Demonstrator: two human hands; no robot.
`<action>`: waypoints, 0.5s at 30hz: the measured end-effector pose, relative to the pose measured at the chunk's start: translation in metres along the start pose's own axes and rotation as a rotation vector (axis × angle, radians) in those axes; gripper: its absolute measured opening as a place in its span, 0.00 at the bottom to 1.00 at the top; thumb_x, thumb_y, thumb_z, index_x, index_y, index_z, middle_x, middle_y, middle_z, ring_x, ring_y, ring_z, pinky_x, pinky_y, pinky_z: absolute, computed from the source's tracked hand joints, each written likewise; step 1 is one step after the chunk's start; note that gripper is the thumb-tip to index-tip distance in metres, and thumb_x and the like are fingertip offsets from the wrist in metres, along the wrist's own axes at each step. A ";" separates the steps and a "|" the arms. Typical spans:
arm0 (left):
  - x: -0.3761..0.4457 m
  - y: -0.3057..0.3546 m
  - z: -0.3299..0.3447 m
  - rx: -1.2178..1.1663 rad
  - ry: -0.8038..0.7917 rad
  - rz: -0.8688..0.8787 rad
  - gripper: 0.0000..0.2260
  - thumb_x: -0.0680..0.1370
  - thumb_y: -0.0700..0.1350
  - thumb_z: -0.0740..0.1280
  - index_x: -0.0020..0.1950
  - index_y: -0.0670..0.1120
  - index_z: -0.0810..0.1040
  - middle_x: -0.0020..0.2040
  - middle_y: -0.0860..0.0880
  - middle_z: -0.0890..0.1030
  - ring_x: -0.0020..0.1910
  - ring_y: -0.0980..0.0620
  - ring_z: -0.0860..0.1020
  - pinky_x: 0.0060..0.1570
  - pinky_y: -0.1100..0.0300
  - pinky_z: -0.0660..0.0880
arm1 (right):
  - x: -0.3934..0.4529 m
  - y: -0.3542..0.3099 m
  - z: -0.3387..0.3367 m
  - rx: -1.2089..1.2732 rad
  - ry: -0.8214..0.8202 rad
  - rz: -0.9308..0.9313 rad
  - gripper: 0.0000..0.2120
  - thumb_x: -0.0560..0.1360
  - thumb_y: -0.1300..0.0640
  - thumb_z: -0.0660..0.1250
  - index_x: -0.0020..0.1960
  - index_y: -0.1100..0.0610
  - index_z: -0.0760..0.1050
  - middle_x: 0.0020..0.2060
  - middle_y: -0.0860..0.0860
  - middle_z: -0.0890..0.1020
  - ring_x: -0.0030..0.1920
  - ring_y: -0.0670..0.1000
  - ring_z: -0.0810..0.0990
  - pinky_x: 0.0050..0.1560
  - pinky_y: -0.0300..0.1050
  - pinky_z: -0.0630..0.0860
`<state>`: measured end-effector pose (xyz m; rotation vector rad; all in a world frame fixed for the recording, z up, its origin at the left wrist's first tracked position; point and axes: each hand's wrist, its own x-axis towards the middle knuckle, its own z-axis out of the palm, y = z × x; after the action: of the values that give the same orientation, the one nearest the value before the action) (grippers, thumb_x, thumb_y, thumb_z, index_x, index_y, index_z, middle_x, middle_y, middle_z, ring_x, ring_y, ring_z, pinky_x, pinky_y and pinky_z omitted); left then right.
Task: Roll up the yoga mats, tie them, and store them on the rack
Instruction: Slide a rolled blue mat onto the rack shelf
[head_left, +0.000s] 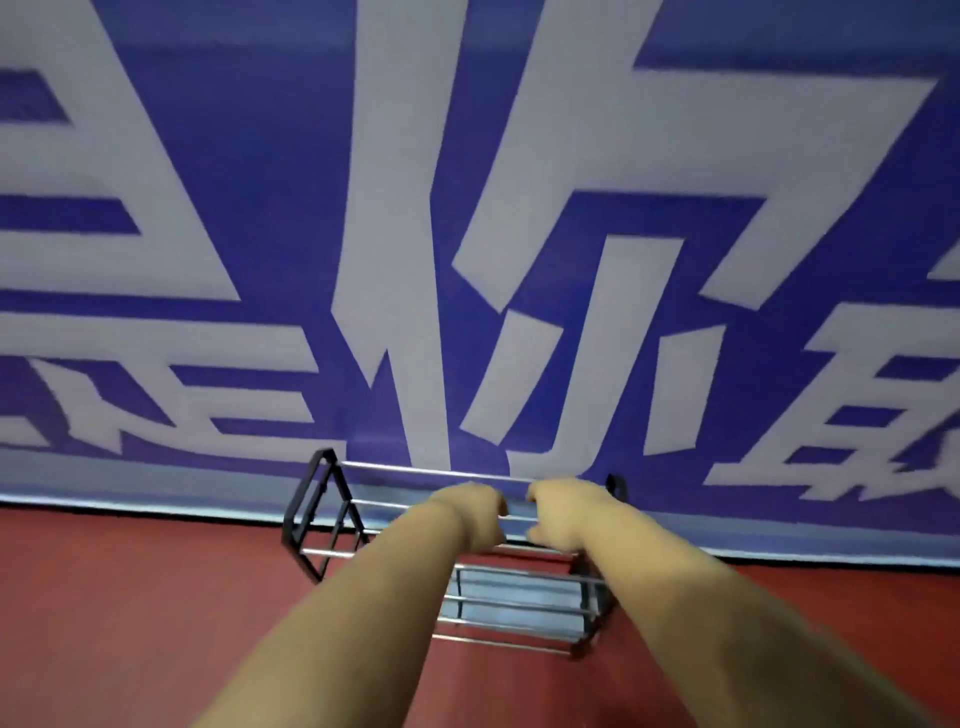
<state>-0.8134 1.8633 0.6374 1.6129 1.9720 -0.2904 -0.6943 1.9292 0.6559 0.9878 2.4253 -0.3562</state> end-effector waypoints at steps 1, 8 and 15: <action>-0.017 0.007 -0.035 0.010 0.033 0.014 0.20 0.78 0.48 0.63 0.70 0.47 0.69 0.67 0.46 0.73 0.65 0.46 0.71 0.64 0.55 0.68 | -0.018 -0.001 -0.033 -0.006 0.028 0.014 0.21 0.77 0.50 0.62 0.68 0.56 0.68 0.63 0.55 0.74 0.61 0.57 0.74 0.57 0.48 0.72; -0.128 0.049 -0.249 0.133 0.307 0.128 0.21 0.80 0.49 0.62 0.72 0.48 0.67 0.68 0.48 0.72 0.65 0.48 0.71 0.64 0.53 0.69 | -0.137 -0.014 -0.236 0.009 0.322 0.192 0.20 0.77 0.50 0.63 0.67 0.55 0.69 0.59 0.53 0.77 0.56 0.54 0.77 0.54 0.48 0.76; -0.231 0.091 -0.331 0.169 0.588 0.141 0.20 0.79 0.50 0.63 0.71 0.49 0.68 0.66 0.48 0.73 0.62 0.48 0.73 0.63 0.53 0.71 | -0.251 -0.022 -0.314 -0.002 0.575 0.237 0.22 0.77 0.49 0.64 0.68 0.54 0.67 0.61 0.54 0.76 0.57 0.55 0.76 0.57 0.49 0.75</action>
<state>-0.7971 1.8616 1.0503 2.1148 2.2804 0.0913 -0.6635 1.8973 1.0555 1.5260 2.7486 0.0243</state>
